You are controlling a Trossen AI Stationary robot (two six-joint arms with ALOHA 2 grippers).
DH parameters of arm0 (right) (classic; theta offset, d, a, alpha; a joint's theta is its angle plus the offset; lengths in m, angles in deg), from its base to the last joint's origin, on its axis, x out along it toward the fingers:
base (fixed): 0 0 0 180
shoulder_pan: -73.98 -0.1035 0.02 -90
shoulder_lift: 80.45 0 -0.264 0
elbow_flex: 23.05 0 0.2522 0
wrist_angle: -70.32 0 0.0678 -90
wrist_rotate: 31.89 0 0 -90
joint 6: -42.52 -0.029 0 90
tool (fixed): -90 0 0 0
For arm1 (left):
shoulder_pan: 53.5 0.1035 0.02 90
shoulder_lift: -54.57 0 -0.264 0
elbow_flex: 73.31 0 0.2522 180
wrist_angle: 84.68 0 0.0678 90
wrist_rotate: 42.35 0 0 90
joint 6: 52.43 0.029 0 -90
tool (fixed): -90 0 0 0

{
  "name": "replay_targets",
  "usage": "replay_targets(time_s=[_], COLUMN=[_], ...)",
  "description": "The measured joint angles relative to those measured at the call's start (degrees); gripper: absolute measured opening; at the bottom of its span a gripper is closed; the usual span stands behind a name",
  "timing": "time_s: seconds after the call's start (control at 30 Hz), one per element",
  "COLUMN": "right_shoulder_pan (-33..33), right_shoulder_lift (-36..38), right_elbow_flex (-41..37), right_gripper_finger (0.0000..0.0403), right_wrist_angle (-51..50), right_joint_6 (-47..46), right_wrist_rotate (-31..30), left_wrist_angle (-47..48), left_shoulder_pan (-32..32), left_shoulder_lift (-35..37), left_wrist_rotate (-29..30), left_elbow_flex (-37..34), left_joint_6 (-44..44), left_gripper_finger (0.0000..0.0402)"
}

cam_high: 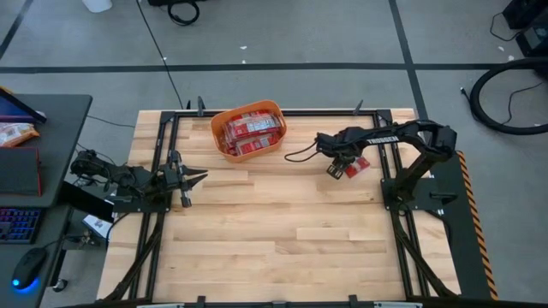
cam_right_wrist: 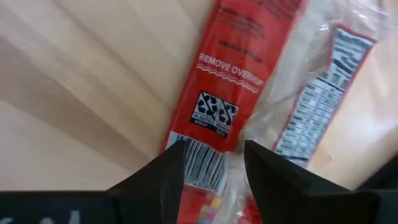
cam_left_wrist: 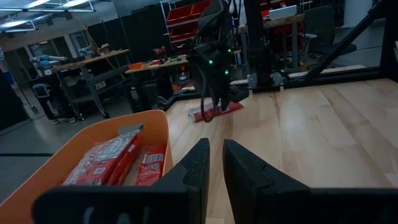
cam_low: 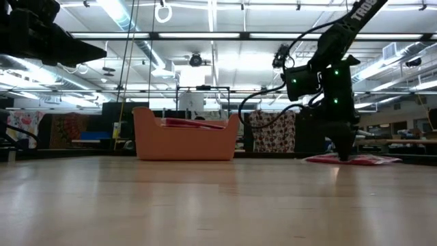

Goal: Sort popcorn bags into baskets
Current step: Put the red popcorn bag into the orange bin

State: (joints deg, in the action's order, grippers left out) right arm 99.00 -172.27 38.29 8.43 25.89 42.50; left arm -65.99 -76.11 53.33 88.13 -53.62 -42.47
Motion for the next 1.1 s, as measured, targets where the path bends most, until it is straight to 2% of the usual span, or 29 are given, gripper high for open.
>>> replay_targets(time_s=[0.13,0.37,0.4,0.6,0.73,0.87,1.1], right_shoulder_pan=[0.70,0.93,0.93,0.02,-2.01,-3.85,-7.44], right_shoulder_lift=[0.05,-0.04,-0.08,-0.22,-0.54,-0.45,-0.43], right_elbow_flex=[-1.58,-1.67,-1.69,-0.87,2.85,7.14,12.23], right_gripper_finger=[0.0141,0.0018,0.0010,0.0005,0.0004,0.0003,0.0002], right_wrist_angle=[2.97,3.25,3.56,2.05,-4.96,-7.71,-7.13], right_joint_6=[1.67,2.44,2.84,3.30,3.15,3.13,3.13], right_wrist_rotate=[1.94,2.47,2.61,1.77,-0.44,-1.28,-2.40], left_wrist_angle=[0.00,0.00,0.00,0.00,0.00,0.00,0.00], left_shoulder_pan=[0.00,0.00,0.00,0.00,0.00,0.00,0.00], left_shoulder_lift=[0.00,0.00,0.01,0.00,0.00,0.01,0.02], left_wrist_rotate=[0.00,0.01,0.01,0.01,0.01,0.00,0.01], left_elbow_flex=[0.00,0.00,0.00,0.00,0.00,0.00,0.00], left_joint_6=[0.02,0.04,0.04,0.04,0.10,0.13,0.11], left_gripper_finger=[0.0050,0.0050,0.0050,0.0050,0.0050,0.0050,0.0050])
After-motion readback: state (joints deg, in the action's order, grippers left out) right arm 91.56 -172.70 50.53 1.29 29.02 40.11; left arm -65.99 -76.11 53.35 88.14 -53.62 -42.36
